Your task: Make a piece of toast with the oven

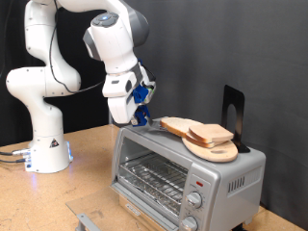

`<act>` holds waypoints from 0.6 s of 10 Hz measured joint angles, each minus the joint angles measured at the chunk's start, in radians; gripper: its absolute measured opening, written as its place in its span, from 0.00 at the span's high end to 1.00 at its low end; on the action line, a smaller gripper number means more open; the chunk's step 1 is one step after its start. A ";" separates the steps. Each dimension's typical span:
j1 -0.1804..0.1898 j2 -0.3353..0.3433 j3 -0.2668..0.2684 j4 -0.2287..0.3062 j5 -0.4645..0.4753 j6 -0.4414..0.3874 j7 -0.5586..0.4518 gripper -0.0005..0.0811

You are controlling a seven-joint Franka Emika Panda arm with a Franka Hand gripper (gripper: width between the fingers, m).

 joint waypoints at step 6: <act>0.013 -0.039 0.000 -0.004 0.044 -0.019 -0.078 0.39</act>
